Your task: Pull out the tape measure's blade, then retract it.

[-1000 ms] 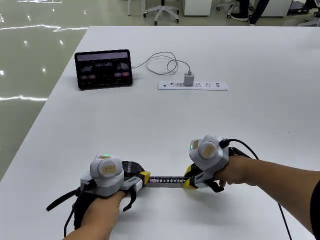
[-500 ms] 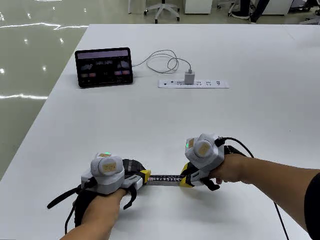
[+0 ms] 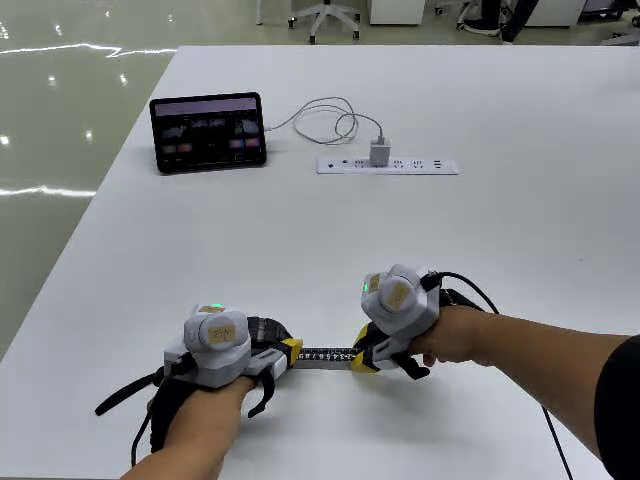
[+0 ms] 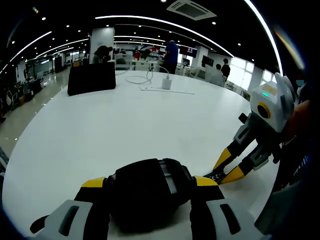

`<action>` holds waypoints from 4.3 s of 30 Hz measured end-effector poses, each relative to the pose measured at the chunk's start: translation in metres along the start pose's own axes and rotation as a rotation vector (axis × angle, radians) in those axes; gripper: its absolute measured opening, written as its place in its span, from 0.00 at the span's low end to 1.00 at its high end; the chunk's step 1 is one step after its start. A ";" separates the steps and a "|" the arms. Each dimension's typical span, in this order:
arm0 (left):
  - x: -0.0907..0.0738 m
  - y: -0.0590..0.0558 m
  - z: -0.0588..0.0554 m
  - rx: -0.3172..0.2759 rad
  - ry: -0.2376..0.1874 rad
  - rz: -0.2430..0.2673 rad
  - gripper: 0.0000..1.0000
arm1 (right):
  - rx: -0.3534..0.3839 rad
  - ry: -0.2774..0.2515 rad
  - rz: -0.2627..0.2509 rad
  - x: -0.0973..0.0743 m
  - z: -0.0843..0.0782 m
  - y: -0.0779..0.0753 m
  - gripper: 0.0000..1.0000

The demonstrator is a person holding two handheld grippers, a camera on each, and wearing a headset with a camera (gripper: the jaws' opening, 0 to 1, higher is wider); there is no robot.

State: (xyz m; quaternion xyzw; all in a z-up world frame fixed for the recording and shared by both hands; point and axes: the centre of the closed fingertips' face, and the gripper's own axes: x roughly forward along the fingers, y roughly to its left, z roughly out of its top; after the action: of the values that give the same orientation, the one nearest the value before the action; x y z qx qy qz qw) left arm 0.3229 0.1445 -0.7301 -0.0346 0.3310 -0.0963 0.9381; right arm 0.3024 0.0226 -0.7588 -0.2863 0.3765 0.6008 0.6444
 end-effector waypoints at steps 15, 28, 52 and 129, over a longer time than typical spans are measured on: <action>0.001 0.000 0.000 -0.004 0.002 0.000 0.61 | -0.015 0.001 0.001 0.006 0.009 0.001 0.11; -0.001 0.001 0.001 -0.028 -0.004 -0.017 0.61 | -0.029 -0.011 0.009 0.011 0.016 0.003 0.11; -0.001 0.001 0.000 -0.023 -0.001 -0.019 0.61 | -0.043 -0.024 0.018 0.025 0.033 0.006 0.11; -0.001 0.001 0.000 -0.028 -0.010 -0.056 0.62 | -0.038 -0.102 0.020 0.046 0.064 0.012 0.11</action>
State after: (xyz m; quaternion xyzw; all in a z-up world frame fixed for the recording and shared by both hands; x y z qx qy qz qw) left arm 0.3228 0.1456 -0.7296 -0.0576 0.3265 -0.1175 0.9361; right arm 0.2990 0.1026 -0.7608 -0.2636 0.3348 0.6280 0.6512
